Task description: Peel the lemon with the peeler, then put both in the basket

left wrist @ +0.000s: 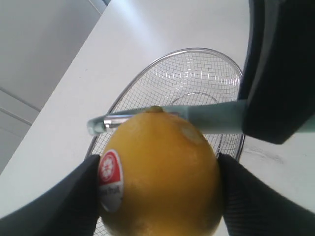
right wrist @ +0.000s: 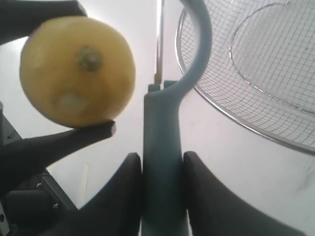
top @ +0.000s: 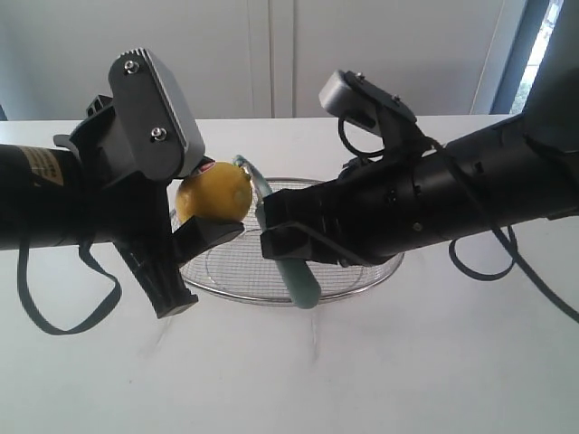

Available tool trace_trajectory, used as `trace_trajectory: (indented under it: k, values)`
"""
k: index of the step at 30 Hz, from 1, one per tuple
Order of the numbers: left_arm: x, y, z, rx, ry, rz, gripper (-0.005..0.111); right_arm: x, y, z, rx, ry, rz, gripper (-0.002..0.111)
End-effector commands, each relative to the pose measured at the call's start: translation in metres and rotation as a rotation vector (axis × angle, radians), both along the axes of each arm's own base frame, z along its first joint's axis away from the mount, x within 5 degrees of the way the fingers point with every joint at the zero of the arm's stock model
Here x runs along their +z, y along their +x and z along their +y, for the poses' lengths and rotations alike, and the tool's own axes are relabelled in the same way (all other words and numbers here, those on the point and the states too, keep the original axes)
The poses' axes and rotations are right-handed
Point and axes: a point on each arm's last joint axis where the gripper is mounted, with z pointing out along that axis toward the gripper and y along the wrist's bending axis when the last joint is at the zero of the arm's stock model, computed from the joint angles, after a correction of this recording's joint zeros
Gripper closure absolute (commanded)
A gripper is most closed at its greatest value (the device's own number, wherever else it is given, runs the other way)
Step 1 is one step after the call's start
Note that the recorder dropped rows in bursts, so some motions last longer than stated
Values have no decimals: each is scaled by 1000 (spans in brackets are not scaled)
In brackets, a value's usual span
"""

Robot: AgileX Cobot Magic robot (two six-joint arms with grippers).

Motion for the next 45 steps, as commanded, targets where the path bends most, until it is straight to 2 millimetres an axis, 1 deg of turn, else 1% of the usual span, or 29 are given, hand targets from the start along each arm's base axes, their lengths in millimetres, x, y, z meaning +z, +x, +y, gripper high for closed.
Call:
trace_trajectory:
  k: [1, 9, 13, 18, 24, 29, 33, 40, 45]
  values:
    - [4, -1, 3, 10, -25, -11, 107, 14, -5, -9, -10, 23, -41, 108]
    - [4, -1, 3, 9, -24, -9, 107, 42, -20, -33, -69, 20, -134, 108]
    - [4, -1, 3, 9, -24, -9, 107, 52, -28, -47, -102, -12, -161, 108]
    - [4, -1, 3, 9, -24, -9, 107, 53, -30, -62, -153, -77, -160, 108]
    - [4, -1, 3, 9, -24, -9, 107, 49, -26, -71, -180, -133, -148, 108]
    - [4, -1, 3, 9, -24, -9, 107, 39, -16, -75, -197, -186, -128, 108]
    - [4, -1, 3, 10, -25, -11, 107, 27, -5, -74, -200, -218, -80, 108]
    - [4, -1, 3, 10, -25, -11, 107, -4, 13, -68, -184, -268, 21, 108]
    - [4, -1, 3, 10, -25, -11, 107, -28, 14, -62, -151, -239, 90, 108]
